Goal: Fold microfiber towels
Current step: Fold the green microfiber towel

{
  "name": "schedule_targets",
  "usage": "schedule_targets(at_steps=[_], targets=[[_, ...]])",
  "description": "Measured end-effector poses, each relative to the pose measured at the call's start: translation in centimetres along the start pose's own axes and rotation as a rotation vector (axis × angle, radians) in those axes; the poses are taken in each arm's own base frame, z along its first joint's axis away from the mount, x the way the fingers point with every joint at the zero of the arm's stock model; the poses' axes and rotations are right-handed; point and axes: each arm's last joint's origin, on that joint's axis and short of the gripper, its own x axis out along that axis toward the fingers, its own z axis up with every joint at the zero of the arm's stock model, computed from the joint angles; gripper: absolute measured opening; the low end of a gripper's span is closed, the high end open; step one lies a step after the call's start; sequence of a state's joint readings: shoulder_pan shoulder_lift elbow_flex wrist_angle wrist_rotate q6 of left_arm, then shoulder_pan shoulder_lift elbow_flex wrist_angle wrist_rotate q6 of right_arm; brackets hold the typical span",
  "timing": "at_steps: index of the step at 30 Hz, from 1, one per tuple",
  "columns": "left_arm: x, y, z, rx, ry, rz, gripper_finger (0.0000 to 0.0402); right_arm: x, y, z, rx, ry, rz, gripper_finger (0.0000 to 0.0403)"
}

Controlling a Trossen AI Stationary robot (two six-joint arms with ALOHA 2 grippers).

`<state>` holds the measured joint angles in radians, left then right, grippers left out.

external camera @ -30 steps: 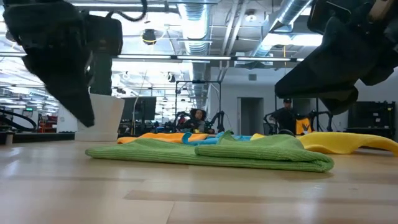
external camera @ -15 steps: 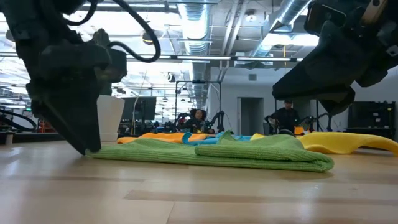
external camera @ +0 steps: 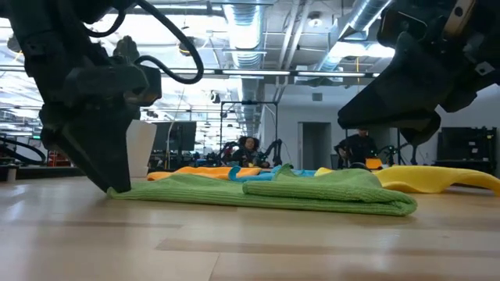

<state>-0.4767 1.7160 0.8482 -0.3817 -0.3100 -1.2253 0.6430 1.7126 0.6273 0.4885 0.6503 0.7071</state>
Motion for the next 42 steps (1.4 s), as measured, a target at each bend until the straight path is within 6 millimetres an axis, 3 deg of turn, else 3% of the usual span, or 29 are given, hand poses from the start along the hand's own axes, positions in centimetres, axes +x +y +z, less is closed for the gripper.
schedule_targets(at_steps=[7,12,18,26,42], targets=[[0.2,0.1,0.5,0.013,0.025,-0.021,0.0065,1.0,-0.9,0.5,-0.043,0.063,0.024,0.0065],[0.4,0.1,1.1,0.000,0.056,-0.049,0.0007,1.8,-1.0,1.8,-0.153,0.036,0.019,0.0029],[0.6,0.3,1.6,-0.019,0.065,-0.048,0.0003,2.7,-1.6,2.9,-0.196,0.000,0.030,0.0015],[0.6,0.4,1.7,-0.042,0.065,-0.042,0.0001,5.3,-1.5,0.2,-0.154,-0.030,0.141,0.0008],[0.0,-0.4,2.4,-0.032,0.073,-0.016,0.0000,8.5,-0.7,-1.4,-0.185,-0.009,0.149,0.0017]])
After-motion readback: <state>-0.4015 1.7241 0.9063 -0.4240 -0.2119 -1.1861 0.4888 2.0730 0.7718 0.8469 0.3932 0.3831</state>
